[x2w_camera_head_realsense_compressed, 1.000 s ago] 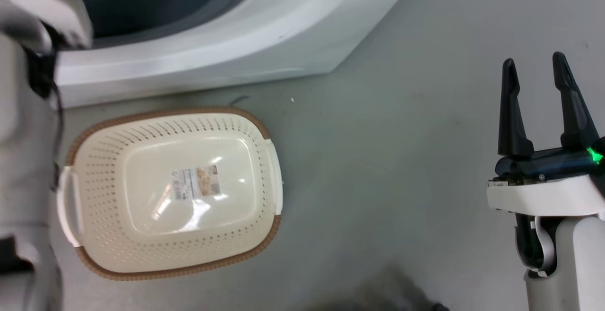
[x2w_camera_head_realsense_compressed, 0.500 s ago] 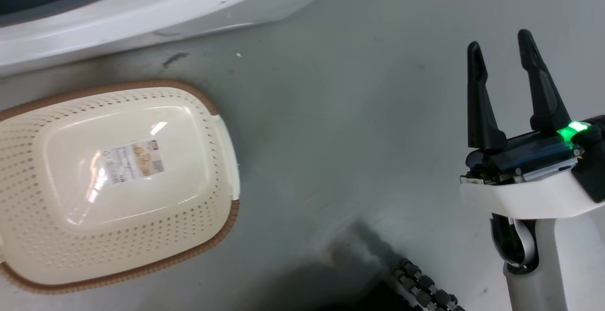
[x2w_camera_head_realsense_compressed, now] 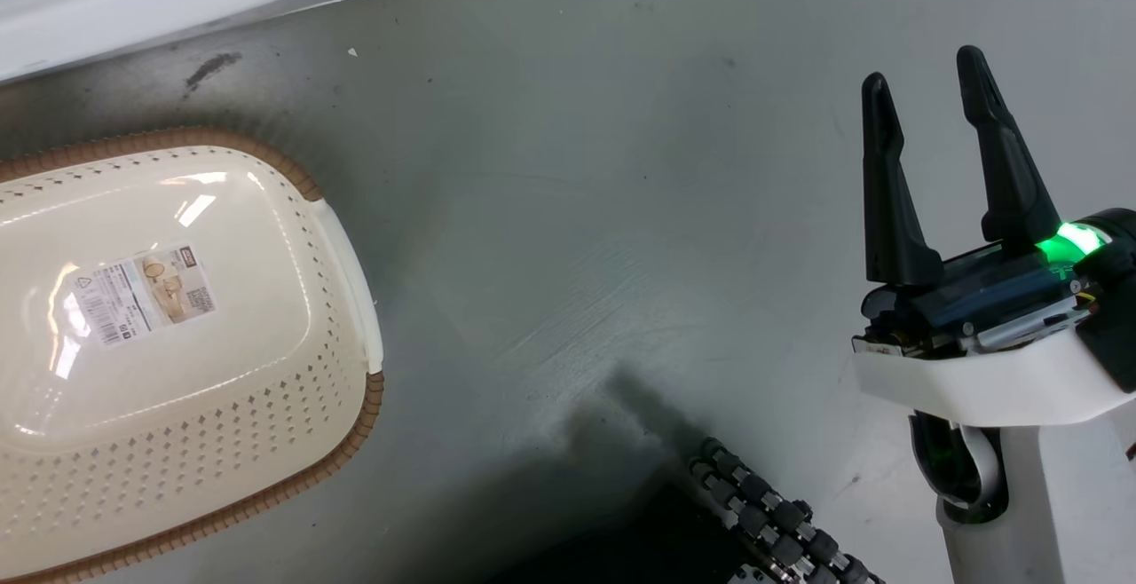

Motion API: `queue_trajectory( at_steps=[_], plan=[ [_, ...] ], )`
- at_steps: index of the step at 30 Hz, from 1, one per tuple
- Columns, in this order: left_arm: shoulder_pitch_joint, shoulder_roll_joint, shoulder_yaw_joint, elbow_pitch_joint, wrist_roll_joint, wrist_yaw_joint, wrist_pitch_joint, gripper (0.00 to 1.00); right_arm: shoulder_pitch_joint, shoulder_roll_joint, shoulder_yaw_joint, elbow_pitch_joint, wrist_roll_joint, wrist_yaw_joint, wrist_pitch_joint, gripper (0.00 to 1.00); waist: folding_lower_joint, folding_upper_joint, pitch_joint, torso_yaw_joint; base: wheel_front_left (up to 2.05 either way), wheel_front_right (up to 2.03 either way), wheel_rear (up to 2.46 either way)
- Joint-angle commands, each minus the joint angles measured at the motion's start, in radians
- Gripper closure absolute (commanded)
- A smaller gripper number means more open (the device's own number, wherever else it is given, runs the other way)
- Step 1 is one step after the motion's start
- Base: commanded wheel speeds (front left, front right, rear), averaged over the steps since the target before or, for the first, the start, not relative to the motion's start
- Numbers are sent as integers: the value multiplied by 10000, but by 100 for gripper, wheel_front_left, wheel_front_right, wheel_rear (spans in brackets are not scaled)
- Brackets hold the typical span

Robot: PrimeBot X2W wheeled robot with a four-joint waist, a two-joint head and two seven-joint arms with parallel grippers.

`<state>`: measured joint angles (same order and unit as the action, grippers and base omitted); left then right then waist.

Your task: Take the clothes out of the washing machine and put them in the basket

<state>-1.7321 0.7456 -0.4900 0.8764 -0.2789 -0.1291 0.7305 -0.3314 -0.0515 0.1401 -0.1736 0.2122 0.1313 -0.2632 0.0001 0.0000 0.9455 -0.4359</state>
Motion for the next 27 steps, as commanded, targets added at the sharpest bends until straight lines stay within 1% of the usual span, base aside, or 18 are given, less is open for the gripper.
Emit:
queue_trajectory(
  at_steps=[1, 4, 5, 6, 11, 16, 20, 27],
  plan=[
    [-139, 41, -99, -12, -49, -11, 79, 0, -17, 23, 7, -71, 61, -10, -25, 0, -1, 0, 41, -22, 0, 0, 0],
    [-218, 142, -348, -60, -258, -11, 333, 0, 38, 23, 36, -116, 67, -10, -25, 0, -1, 0, 113, -10, 0, 0, 0],
    [-246, 151, -412, -63, -313, -11, 399, 18, 39, 23, 38, -129, 68, -10, -25, 0, -1, 0, 138, -2, 0, 0, 0],
    [-287, 163, -455, -64, -360, -11, 409, 100, 30, 23, 37, -133, 77, -10, -25, 0, -1, 0, 159, 0, 0, 0, 0],
    [-338, 204, -631, -16, -604, -10, 361, 100, -64, 23, 57, -113, 88, -10, -25, 0, -1, 0, 202, 10, 0, 0, 0],
    [-612, 205, -558, 20, -620, 85, -350, 100, -225, 23, 87, -91, 84, -10, -24, 0, -1, 0, 209, 13, 0, 0, 0],
    [-542, 66, -587, 106, -507, 298, -1288, 100, -290, 22, -35, -34, -64, -10, -24, 0, -1, 0, 0, 177, 0, 0, 0],
    [15, -425, -395, 625, -719, 674, -3456, 100, -364, 20, -383, 114, -409, -10, -24, 0, -1, 0, -798, 611, 0, 0, 0]
  ],
)
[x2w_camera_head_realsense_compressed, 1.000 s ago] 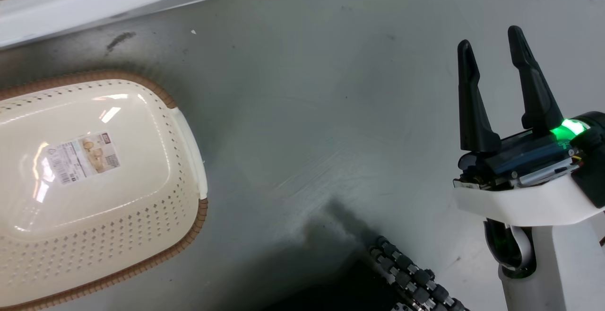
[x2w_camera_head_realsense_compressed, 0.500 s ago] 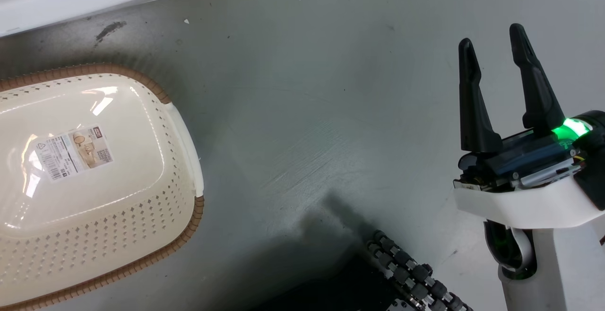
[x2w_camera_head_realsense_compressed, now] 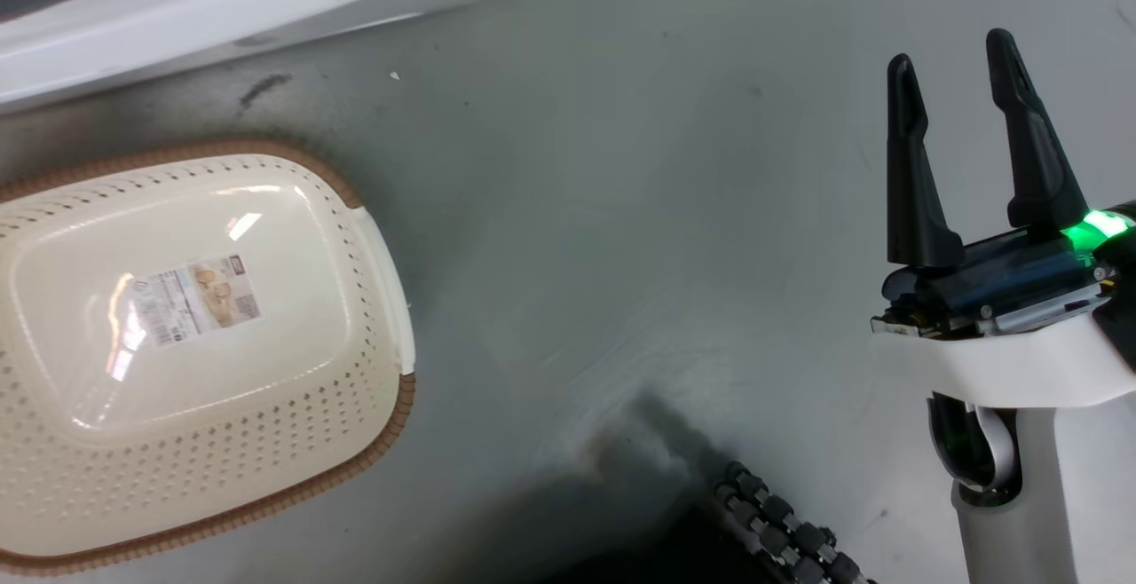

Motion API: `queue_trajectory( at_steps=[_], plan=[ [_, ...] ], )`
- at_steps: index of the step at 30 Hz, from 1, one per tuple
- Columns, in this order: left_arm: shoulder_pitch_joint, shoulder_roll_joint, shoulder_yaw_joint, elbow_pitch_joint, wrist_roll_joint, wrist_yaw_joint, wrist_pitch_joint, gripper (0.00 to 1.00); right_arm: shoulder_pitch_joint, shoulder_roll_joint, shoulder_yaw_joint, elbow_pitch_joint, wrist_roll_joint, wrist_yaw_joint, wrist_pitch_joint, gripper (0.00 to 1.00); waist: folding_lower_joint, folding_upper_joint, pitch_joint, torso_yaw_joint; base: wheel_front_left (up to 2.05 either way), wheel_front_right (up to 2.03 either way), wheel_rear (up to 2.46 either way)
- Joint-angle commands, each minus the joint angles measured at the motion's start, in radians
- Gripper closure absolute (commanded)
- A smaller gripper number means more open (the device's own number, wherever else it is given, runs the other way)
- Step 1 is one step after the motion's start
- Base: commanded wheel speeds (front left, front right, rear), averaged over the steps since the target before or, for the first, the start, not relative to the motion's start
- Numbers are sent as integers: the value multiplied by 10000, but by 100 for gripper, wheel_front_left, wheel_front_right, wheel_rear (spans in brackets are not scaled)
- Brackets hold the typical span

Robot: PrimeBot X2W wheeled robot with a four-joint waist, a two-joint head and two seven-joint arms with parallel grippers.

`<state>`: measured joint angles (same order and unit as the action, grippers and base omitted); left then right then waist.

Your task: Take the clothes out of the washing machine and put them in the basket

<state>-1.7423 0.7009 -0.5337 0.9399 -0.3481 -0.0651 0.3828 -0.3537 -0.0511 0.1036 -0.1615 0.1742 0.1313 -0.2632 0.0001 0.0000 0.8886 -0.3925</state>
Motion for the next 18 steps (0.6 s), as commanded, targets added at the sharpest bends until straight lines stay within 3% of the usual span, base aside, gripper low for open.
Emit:
queue_trajectory(
  at_steps=[1, 10, 18],
  plan=[
    [175, -40, 50, 83, -53, 53, -243, 100, -104, 16, -65, -1, -102, -10, -24, 0, -1, 0, -368, 255, 0, 0, 0],
    [1616, -1063, 97, 834, -556, -35, -2692, 100, 302, 13, -551, 230, -781, -10, -24, 0, -1, 0, -1798, 1112, 0, 0, 0],
    [3359, -1936, 43, 1090, -794, 148, -5032, 100, 711, 13, -779, 508, -1238, -10, -24, 0, -1, 0, -3057, 1832, 0, 0, 0]
  ],
)
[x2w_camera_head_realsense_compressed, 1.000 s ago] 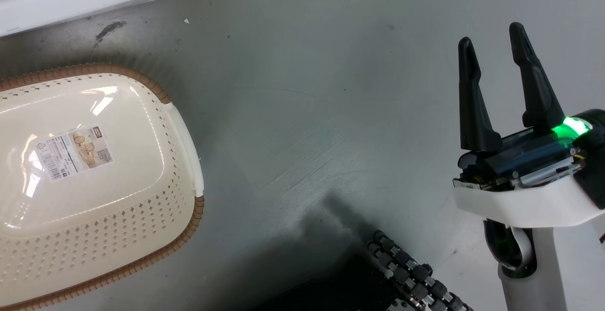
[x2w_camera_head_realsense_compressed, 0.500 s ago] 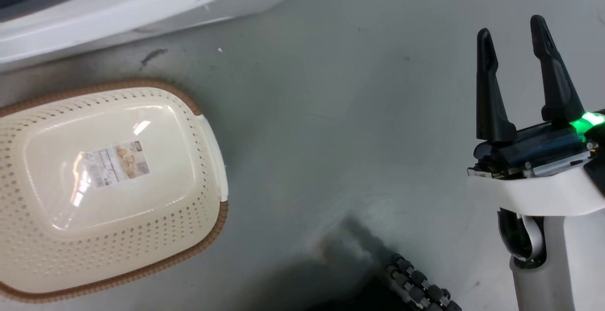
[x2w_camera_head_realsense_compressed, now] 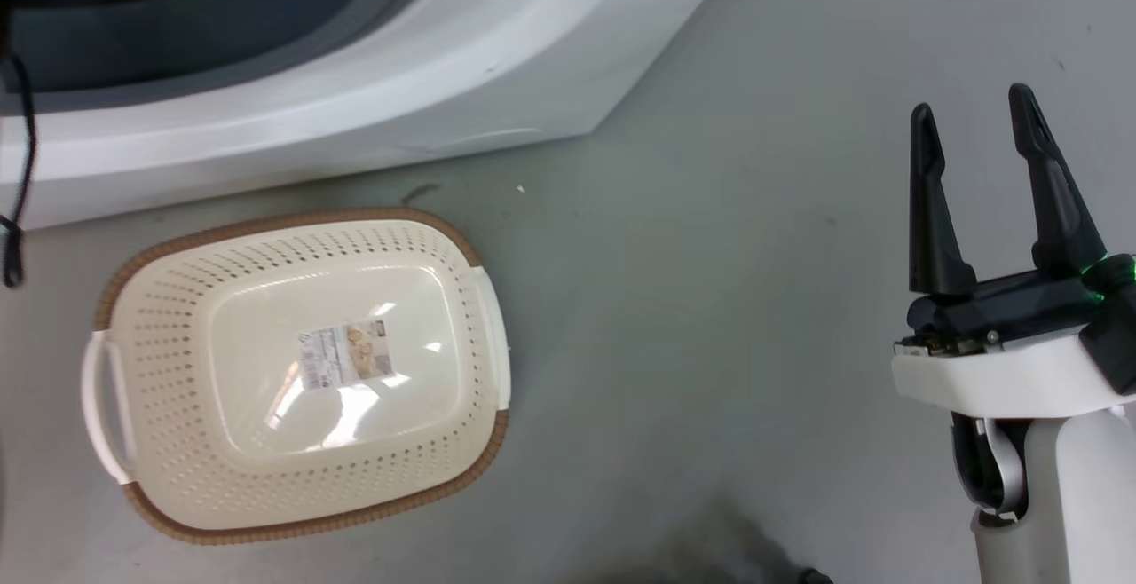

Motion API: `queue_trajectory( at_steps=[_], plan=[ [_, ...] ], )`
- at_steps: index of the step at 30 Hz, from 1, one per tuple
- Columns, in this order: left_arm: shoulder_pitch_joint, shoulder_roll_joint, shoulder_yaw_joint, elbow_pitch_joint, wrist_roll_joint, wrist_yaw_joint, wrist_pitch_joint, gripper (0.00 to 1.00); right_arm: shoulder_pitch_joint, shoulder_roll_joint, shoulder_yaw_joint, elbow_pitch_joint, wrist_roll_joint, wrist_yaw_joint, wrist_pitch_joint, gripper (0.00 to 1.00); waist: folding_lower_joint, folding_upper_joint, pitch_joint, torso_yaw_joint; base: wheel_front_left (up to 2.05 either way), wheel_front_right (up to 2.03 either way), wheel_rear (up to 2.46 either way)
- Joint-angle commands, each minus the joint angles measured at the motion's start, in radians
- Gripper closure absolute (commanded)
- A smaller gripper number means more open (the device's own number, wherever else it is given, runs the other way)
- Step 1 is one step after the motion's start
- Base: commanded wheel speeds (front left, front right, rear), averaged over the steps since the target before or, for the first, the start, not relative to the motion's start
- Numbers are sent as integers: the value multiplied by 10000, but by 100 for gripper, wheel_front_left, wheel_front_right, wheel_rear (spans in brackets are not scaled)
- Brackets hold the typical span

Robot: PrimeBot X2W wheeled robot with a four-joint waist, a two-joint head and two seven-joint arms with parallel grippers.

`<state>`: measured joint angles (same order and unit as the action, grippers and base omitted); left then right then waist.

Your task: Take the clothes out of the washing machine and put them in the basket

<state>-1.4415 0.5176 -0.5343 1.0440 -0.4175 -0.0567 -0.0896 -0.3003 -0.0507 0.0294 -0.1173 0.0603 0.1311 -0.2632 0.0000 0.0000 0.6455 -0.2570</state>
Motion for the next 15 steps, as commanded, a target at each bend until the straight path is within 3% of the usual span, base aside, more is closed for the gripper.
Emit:
queue_trajectory(
  at_steps=[1, 8, 15],
  plan=[
    [575, -216, 41, 66, -125, 79, -550, 100, 232, 8, -83, 93, -149, -8, -24, 0, 0, 0, -801, 574, 0, 0, 0],
    [2130, -701, 18, -337, -246, 296, -1623, 100, 677, 9, -233, 286, -432, -8, -24, 0, 0, 0, -1822, 1135, 0, 0, 0],
    [4067, -988, 462, -2316, -454, 601, -1773, 100, 1042, 9, -317, 466, -647, -8, -24, 0, 0, 0, -2743, 1622, 0, 0, 0]
  ],
)
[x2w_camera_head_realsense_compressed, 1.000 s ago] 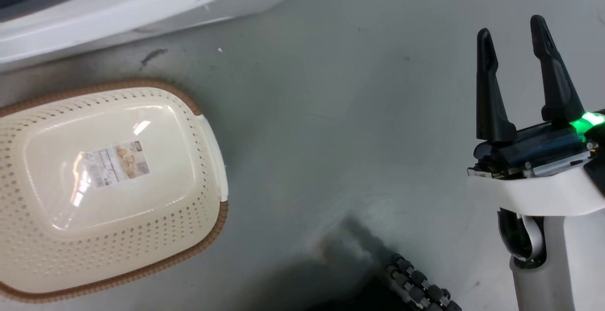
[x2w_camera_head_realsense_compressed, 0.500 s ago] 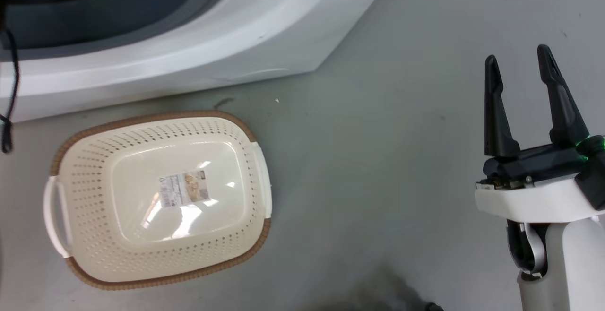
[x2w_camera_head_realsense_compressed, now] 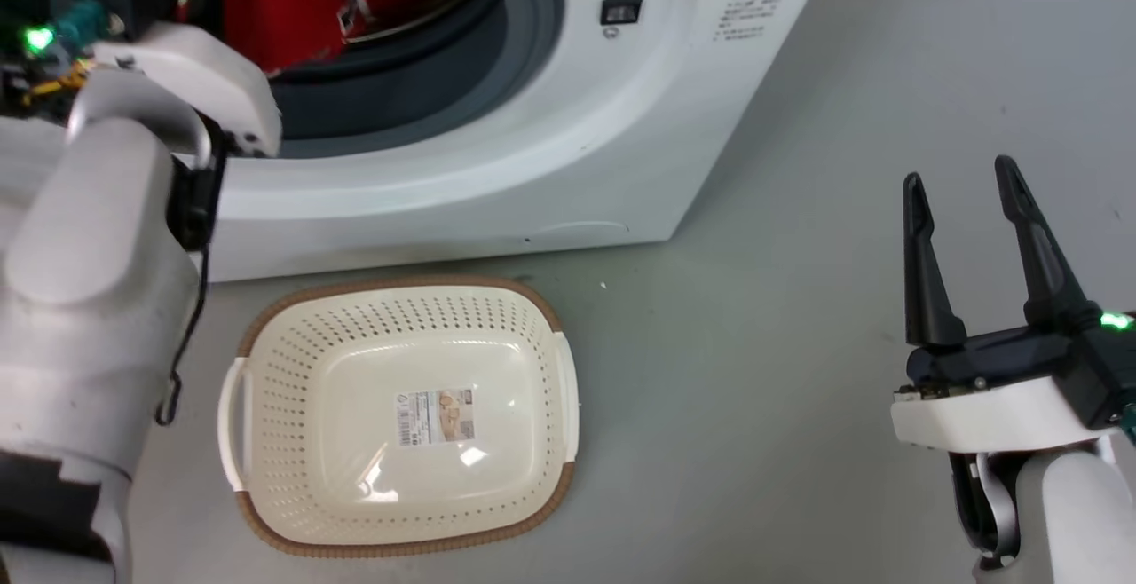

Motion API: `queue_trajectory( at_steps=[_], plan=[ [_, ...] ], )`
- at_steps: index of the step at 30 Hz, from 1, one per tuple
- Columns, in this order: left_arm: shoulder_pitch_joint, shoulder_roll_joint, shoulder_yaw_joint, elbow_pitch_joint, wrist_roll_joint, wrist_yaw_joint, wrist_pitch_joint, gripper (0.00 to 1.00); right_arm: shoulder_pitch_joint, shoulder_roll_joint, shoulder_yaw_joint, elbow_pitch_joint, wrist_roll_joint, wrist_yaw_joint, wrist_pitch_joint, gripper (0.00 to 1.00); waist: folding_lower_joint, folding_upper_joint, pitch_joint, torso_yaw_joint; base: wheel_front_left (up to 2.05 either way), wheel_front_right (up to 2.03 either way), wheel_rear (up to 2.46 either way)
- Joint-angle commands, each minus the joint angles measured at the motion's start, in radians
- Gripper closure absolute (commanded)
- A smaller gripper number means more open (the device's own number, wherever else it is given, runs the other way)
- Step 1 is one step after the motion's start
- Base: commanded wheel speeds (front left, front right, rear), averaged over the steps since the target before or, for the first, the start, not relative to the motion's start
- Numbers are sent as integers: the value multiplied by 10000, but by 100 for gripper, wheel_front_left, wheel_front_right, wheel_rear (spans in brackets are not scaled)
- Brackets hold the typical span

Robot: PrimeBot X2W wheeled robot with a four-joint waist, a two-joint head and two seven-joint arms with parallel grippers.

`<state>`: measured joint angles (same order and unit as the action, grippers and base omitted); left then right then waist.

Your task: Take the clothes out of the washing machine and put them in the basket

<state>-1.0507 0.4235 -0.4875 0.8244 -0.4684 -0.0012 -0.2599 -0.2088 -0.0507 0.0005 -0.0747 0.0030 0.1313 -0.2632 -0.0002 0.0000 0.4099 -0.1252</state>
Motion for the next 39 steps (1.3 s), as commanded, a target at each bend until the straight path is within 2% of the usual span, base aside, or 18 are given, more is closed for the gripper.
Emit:
queue_trajectory(
  at_steps=[1, 10, 15, 16, 18, 19, 23, 25, 26, 28, 33, 39],
  plan=[
    [534, -39, 35, -505, 107, 119, -70, 100, 169, 8, -45, 62, -64, -10, -23, 0, 2, 0, -527, 365, 0, 0, 0],
    [3504, 448, 91, -4301, 639, 927, -76, 100, 693, 9, -160, 257, -221, -10, -24, 0, 2, 0, -1520, 918, 0, 0, 0],
    [4588, 805, 88, -6071, 634, 1340, 181, 100, 936, 11, -249, 291, -249, -9, -24, 0, 2, 0, -1809, 1115, 0, 0, 0],
    [5325, 1127, 59, -7365, 657, 1686, 689, 100, 1034, 10, -265, 327, -223, -10, -24, 0, 2, 0, -1964, 1201, 0, 0, 0],
    [5784, 1350, 105, -8144, 553, 1885, 1005, 100, 1081, 11, -241, 359, -214, -9, -24, 0, 2, 0, -2014, 1220, 0, 0, 0],
    [6470, 1658, 91, -9130, 414, 2129, 1610, 100, 1027, 11, -216, 392, -182, -10, -24, 0, 2, 0, -2052, 1217, 0, 0, 0],
    [7345, 2093, -208, -10000, 169, 2146, 2632, 100, 993, 11, -228, 400, -121, -9, -24, 0, 2, 0, -2075, 1209, 0, 0, 0],
    [7659, 2198, -373, -10173, -95, 2082, 3175, 100, 1008, 10, -253, 409, -103, -10, -24, 0, 2, 0, -2060, 1212, 0, 0, 0],
    [8021, 2265, -786, -9979, -420, 1840, 3921, 100, 993, 11, -239, 442, -67, -9, -24, 0, 2, 0, -1981, 1169, 0, 0, 0],
    [8160, 2318, -1035, -9645, -549, 1650, 4293, 100, 899, 10, -194, 469, -64, -10, -24, 0, 2, 0, -1865, 1086, 0, 0, 0],
    [8004, 1922, -1274, -8270, -921, 1247, 4280, 100, 567, 11, -136, 410, 34, -9, -24, 0, 2, 0, -1344, 769, 0, 0, 0],
    [7401, 1351, -1793, -5778, -1034, 465, 4429, 100, 173, 13, -52, 295, 56, -9, -23, 0, 2, 0, -439, 252, 0, 0, 0]
  ],
)
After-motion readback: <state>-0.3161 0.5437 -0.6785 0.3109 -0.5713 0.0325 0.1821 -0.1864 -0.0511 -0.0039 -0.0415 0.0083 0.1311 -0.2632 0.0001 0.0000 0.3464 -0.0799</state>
